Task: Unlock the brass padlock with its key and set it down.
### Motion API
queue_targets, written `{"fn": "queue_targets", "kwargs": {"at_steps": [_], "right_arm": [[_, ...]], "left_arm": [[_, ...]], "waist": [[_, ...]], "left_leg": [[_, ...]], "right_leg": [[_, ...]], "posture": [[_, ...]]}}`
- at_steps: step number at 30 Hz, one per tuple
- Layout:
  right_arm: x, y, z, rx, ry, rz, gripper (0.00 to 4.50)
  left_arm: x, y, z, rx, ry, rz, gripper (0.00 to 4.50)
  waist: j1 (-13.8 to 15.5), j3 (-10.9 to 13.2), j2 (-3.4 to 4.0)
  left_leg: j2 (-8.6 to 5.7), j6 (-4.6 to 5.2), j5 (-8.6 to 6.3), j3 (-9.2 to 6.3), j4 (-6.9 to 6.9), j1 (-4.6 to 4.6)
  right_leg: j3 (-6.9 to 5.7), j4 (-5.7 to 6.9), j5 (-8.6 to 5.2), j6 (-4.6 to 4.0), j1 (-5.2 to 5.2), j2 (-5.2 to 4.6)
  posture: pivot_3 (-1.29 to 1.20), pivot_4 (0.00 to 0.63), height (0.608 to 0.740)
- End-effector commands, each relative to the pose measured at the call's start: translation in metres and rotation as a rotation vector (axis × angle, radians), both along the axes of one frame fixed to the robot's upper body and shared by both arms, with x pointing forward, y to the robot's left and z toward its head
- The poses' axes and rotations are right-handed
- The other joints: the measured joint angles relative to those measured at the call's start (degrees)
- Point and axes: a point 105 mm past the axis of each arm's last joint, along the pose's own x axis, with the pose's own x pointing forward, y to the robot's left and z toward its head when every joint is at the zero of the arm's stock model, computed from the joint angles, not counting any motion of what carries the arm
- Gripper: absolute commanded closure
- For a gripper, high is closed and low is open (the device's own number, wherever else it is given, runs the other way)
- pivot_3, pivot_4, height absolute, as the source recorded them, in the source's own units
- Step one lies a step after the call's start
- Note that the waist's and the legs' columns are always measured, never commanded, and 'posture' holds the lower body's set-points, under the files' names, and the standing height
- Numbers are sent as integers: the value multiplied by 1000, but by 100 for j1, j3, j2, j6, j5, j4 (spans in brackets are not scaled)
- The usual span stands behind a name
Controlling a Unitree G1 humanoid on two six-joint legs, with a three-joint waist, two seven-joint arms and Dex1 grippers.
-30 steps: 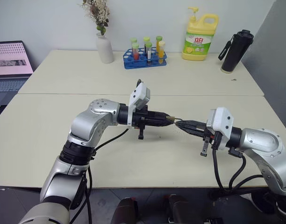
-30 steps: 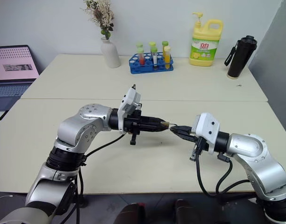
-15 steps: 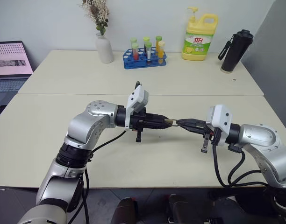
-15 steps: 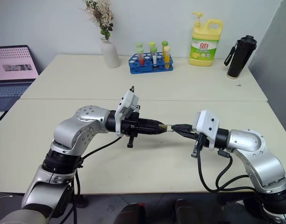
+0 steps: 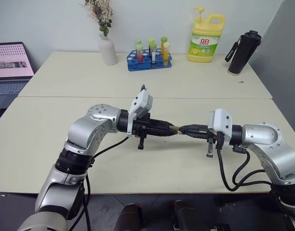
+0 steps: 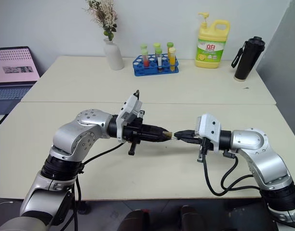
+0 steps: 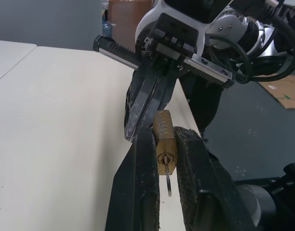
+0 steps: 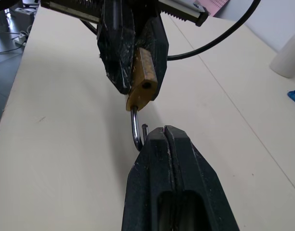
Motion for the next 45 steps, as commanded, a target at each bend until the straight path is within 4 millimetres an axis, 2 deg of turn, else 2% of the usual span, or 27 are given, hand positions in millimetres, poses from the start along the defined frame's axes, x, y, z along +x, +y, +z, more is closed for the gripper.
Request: {"fn": "queue_targets", "kwargs": {"at_steps": [1, 27, 31, 34, 36, 39, 45], "right_arm": [[-3, 4, 7, 7, -29, 39, 4500], [-8, 2, -1, -9, 2, 40, 4500], [-8, -16, -16, -102, 3, -21, 4500], [-18, -27, -25, -124, 25, -46, 4500], [-25, -31, -27, -119, 43, -70, 3951], [-35, -29, -21, -70, 75, -94, 2892], [-45, -19, -12, -21, 93, -91, 735]], "left_arm": [[-6, 1, 10, -23, -25, -19, 4333], [-3, 1, 10, -33, 3, 6, 4333], [1, 2, 4, -43, 66, 64, 4333], [2, 5, -9, -47, 168, 128, 4333], [5, 7, -22, -44, 233, 193, 4333], [7, 11, -48, -3, 297, 267, 4333], [18, 3, -71, -26, 383, 368, 4333]], "waist": [[0, 0, 0], [0, 0, 0], [3, 0, 0], [2, 0, 0], [3, 0, 0], [-9, 0, 0], [7, -3, 0]], "left_leg": [[0, 0, 0, 0, 0, 0], [0, 0, 0, -1, 0, 0], [-1, 0, 0, -1, 0, 0], [0, 0, 0, -1, -1, -1], [0, 0, 0, -2, -1, -1], [1, 0, 0, -4, -1, -1], [1, -1, 0, -8, 1, 3]], "right_leg": [[0, 0, 0, 0, 0, 0], [0, 0, 0, 0, 0, 0], [0, 0, 0, 1, 0, -2], [1, -2, -1, 1, 0, -2], [0, -1, -1, 1, 0, -3], [1, 0, -1, 1, 0, -3], [-3, 4, 1, 3, 3, -1]], "posture": [[0, 150, 740], [0, 150, 740], [0, 150, 740], [0, 150, 740], [0, 150, 740], [0, 150, 740], [0, 150, 740]]}}
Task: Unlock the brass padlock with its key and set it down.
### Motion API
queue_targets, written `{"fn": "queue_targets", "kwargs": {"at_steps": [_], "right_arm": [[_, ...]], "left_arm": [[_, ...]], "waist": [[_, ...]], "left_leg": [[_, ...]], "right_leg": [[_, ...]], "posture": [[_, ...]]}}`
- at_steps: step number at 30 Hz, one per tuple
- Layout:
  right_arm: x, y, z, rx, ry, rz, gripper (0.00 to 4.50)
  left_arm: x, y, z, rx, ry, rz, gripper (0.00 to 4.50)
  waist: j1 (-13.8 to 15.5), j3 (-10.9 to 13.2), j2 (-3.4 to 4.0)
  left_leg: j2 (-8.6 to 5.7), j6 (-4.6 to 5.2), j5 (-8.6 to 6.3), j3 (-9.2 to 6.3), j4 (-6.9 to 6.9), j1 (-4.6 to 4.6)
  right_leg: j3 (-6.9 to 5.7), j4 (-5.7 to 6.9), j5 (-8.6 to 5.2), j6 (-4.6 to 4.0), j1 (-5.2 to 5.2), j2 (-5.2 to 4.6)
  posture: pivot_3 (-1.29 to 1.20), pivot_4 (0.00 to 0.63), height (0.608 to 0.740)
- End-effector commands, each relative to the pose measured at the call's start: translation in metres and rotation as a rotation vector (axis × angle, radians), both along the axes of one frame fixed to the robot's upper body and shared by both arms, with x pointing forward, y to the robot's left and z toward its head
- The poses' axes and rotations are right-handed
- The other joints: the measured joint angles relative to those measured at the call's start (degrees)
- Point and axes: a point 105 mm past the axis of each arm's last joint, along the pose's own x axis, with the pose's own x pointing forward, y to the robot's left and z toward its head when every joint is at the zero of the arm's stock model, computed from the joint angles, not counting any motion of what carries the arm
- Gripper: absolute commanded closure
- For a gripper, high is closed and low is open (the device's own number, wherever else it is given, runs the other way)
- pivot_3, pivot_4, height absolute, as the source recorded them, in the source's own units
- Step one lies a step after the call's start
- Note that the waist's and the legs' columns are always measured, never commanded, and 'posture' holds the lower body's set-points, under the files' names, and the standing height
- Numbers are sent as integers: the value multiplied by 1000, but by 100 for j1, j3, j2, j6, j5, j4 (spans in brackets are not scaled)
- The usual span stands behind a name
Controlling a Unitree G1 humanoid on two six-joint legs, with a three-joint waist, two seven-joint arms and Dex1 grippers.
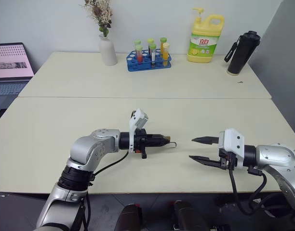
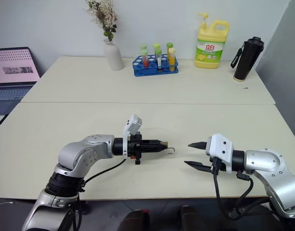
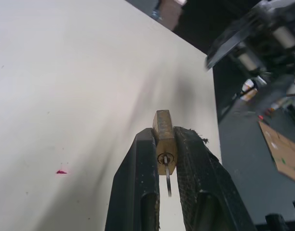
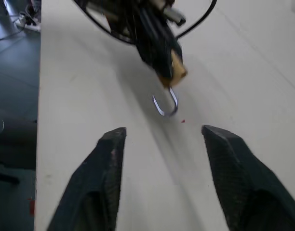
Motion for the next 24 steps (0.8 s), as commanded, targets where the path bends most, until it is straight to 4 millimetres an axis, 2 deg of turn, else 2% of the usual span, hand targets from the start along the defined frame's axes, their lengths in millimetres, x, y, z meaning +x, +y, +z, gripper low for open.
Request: {"fn": "queue_targets", "kwargs": {"at_steps": [1, 2, 7, 16, 17, 21, 24], "right_arm": [[-6, 5, 9, 21, -23, 5, 404], [-6, 6, 7, 18, -22, 2, 33], [-4, 6, 2, 7, -19, -25, 0], [0, 4, -6, -16, -9, -60, 0], [0, 4, -6, -17, -8, -62, 0], [0, 3, -8, -20, -3, -65, 0], [0, 3, -8, -22, 0, -68, 0]], "left_arm": [[10, -7, -7, -7, 17, 66, 4333], [10, -10, -11, -2, 23, 61, 4333], [9, -17, -21, 7, 48, 62, 4333], [21, -23, -25, 17, 52, 81, 4333], [22, -23, -26, 22, 51, 83, 3609], [26, -24, -28, 43, 31, 92, 2351], [32, -21, -24, 61, -50, 112, 1372]], "waist": [[4, -2, 1], [6, -2, 0], [10, -2, -1], [9, -3, -1], [9, -2, -1], [9, -2, -1], [10, -2, -1]], "left_leg": [[-2, 0, 0, 2, 0, 1], [-3, 0, 0, 3, 1, -1], [-3, 0, 0, 5, -1, -3], [-4, 0, 0, 4, -1, -2], [-4, 0, 0, 4, -1, -2], [-4, 0, 0, 5, -1, -2], [-4, 0, 0, 5, -1, -2]], "right_leg": [[2, -1, 0, 0, 2, -1], [2, -2, 0, 1, 2, -2], [4, -7, 1, 2, 1, -2], [2, -5, 1, 2, 1, 0], [2, -5, 1, 2, 1, 0], [3, -6, 1, 2, 1, -1], [4, -6, 1, 2, 1, 0]], "posture": [[0, 150, 740], [0, 150, 740], [0, 150, 740], [0, 150, 740], [0, 150, 740], [0, 150, 740], [0, 150, 740]]}}
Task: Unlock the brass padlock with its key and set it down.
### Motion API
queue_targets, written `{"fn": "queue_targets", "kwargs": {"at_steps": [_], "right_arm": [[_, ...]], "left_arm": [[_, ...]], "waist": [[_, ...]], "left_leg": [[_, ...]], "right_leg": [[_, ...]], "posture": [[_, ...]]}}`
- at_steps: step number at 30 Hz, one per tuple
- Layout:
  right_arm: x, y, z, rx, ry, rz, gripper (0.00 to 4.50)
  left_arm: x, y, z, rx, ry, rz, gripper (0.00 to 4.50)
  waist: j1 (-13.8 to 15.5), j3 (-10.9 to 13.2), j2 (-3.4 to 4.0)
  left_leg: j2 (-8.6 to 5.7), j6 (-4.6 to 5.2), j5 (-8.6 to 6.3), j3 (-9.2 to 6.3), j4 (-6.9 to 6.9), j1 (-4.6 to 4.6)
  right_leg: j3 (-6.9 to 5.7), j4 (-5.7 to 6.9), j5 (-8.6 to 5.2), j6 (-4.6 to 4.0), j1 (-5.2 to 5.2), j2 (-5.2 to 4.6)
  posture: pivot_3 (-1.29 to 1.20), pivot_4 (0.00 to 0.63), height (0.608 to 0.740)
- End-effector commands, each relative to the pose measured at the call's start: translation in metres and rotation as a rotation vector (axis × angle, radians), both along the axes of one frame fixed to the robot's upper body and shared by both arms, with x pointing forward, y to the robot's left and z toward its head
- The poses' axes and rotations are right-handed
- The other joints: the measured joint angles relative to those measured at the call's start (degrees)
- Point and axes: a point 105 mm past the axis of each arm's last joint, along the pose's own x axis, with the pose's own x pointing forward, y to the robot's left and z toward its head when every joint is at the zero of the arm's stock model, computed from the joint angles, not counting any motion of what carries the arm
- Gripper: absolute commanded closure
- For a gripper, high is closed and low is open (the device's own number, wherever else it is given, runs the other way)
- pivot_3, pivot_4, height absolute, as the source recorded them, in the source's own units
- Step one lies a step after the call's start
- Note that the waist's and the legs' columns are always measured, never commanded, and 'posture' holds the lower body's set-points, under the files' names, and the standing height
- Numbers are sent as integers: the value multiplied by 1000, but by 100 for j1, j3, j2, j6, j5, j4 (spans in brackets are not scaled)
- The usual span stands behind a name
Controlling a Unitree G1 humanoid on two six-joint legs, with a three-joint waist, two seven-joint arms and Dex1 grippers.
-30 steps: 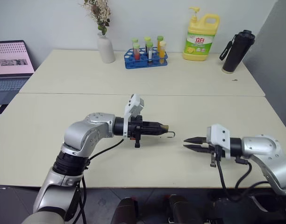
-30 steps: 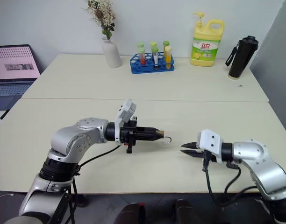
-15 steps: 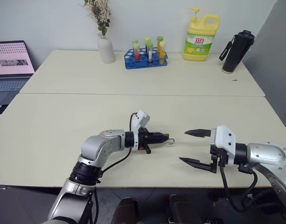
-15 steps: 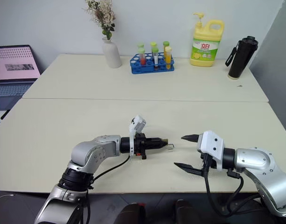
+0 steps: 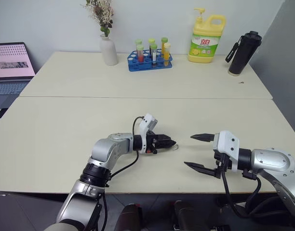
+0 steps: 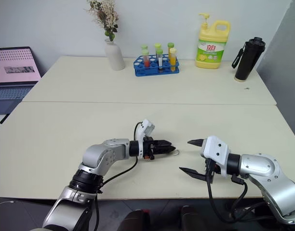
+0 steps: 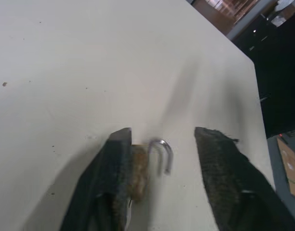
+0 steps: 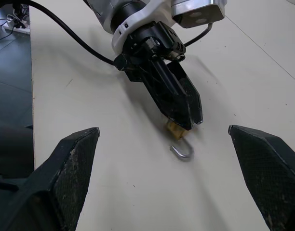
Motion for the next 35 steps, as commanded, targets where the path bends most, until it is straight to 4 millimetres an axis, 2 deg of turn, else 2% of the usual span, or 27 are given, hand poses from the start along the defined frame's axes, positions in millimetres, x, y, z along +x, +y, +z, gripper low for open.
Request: {"fn": "queue_targets", "kwargs": {"at_steps": [1, 3, 5, 7, 9, 13, 15, 19, 25, 35], "right_arm": [[-1, 0, 4, -5, -18, 0, 0], [-1, -1, 4, -5, -16, -4, 0], [0, -1, 4, -6, -18, -8, 0], [0, -3, 3, -9, -17, -11, 0], [1, -4, 3, -12, -18, -13, 0], [3, -7, 4, -17, -23, -15, 0], [5, -11, 6, -27, -36, -11, 0], [9, -23, 7, -44, -37, -13, 0], [14, -36, 9, -36, -24, -4, 0], [21, -40, 1, -65, -25, 23, 0]], "left_arm": [[8, -1, 16, 4, -121, -2, 1071], [18, 7, 32, -6, -225, 41, 460], [27, 16, 50, -2, -375, 94, 460], [23, 28, 74, 11, -535, 89, 460], [12, 39, 82, 75, -635, 42, 460], [-5, 55, 82, 170, -727, -13, 460], [-22, 73, 77, 264, -770, -50, 460], [-46, 94, 70, 324, -729, -92, 460], [-58, 103, 67, 309, -670, -69, 460], [-64, 102, 61, 314, -663, -94, 460]], "waist": [[1, 0, 0], [2, 0, 0], [3, 0, 0], [-4, 0, 0], [-23, 0, 0], [-11, -1, 3], [-20, -1, 2], [-15, 0, 1], [27, -1, 0], [0, 0, 0]], "left_leg": [[0, 0, 0, 0, 0, 0], [0, 0, 0, 0, 0, 0], [1, 0, 0, 0, 0, 0], [2, 0, 0, 0, 0, 0], [4, 0, 0, 2, -5, 0], [4, -1, 0, 4, -9, 2], [4, 0, 0, 8, -8, 2], [10, 0, -1, 8, -9, 2], [4, 1, 0, 8, -5, 3], [10, 1, -1, 8, -7, 5]], "right_leg": [[0, 0, 0, 0, 0, 0], [0, 0, 0, 0, 0, 0], [0, 0, 0, 0, 0, 0], [0, 0, 0, 0, 0, 0], [3, -1, 0, 0, -2, 0], [3, -2, 0, -1, -3, -2], [5, -4, 0, -1, -2, -5], [3, -4, -1, -2, -5, -16], [-2, -4, -1, -1, 0, -14], [-1, -4, -1, -2, -2, -12]], "posture": [[0, 150, 740], [0, 150, 740], [0, 150, 740], [0, 150, 740], [0, 150, 740], [0, 150, 740], [0, 150, 740], [0, 150, 740], [0, 150, 740], [0, 150, 740]]}}
